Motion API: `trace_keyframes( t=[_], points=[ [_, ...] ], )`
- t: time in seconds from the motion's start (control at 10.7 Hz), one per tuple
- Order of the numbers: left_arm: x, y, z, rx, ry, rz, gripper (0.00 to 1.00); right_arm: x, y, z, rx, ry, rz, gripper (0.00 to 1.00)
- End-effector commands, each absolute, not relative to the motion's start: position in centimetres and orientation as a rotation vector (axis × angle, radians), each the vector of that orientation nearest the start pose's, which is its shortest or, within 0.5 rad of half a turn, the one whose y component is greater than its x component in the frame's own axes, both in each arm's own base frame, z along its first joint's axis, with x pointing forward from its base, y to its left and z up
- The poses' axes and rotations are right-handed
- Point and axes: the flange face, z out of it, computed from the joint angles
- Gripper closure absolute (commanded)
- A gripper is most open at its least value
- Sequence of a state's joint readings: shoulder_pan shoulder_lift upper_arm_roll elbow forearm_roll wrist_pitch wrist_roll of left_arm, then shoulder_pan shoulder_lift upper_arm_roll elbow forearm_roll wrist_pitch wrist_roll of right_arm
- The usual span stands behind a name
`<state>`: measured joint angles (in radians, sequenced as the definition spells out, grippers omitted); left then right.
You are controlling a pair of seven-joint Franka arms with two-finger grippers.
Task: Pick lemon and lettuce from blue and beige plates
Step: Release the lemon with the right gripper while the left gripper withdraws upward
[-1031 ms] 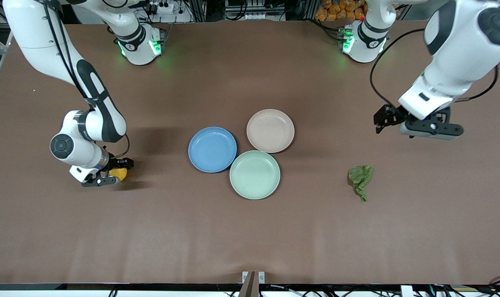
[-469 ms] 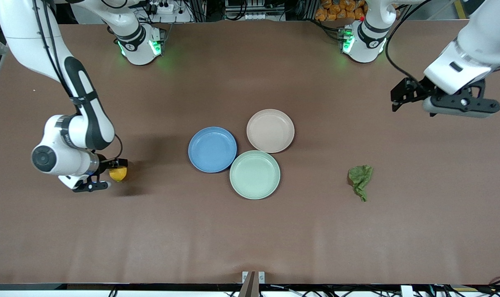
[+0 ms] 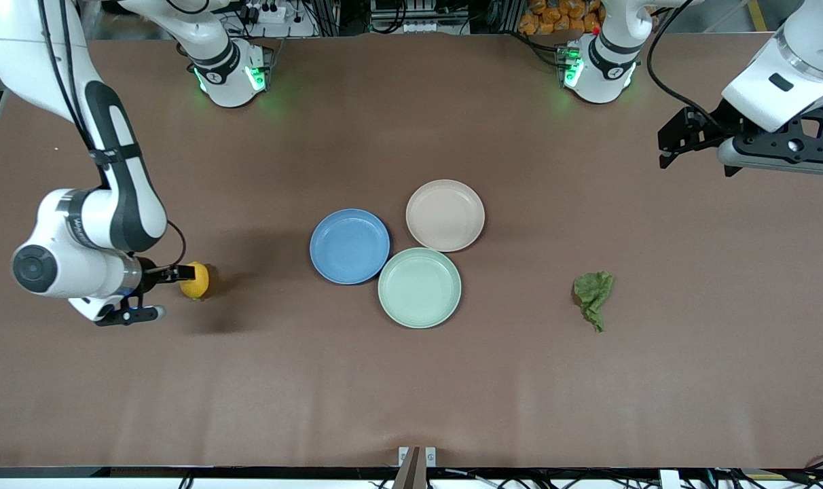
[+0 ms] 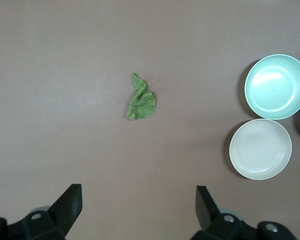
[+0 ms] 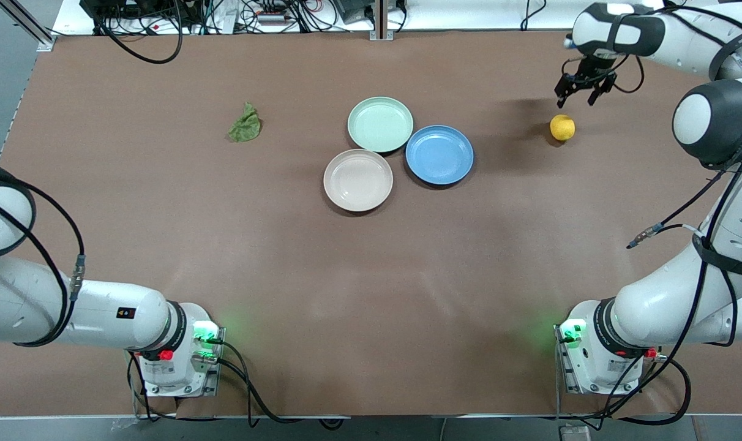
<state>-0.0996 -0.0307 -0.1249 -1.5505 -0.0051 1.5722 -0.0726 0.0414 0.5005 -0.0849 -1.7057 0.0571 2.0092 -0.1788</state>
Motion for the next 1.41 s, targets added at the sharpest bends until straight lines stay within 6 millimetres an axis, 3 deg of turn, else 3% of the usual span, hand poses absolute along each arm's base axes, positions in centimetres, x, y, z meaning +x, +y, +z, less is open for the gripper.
trace_keyframes(
  t=[0.0,0.28,0.47,0.94,1.12,1.31],
  points=[
    [53.5,-12.4,65.6,-3.132,0.265,-0.051,0.0,64.8,-2.6,34.0,-3.082,-0.195,0.303,0.0],
    [53.5,-12.4,65.6,-3.133,0.262,-0.051,0.0,65.2,-3.6,39.8,-3.068,-0.176,0.406,0.0],
    [53.5,-12.0,65.8,-3.132,0.253,-0.058,0.0,64.4,-4.3,43.1,-3.073,-0.157,0.37,0.0],
    [53.1,-12.3,66.3,-3.128,0.249,-0.073,0.0,60.8,-4.6,54.1,-3.089,-0.148,0.176,0.0],
    [52.9,-12.6,66.5,-3.138,0.251,-0.076,0.0,59.3,-4.8,57.9,-3.126,-0.165,0.091,0.0],
    [52.9,-12.7,66.5,-3.132,0.255,-0.077,0.0,57.9,-4.6,60.2,-3.124,-0.168,0.071,0.0]
  ],
)
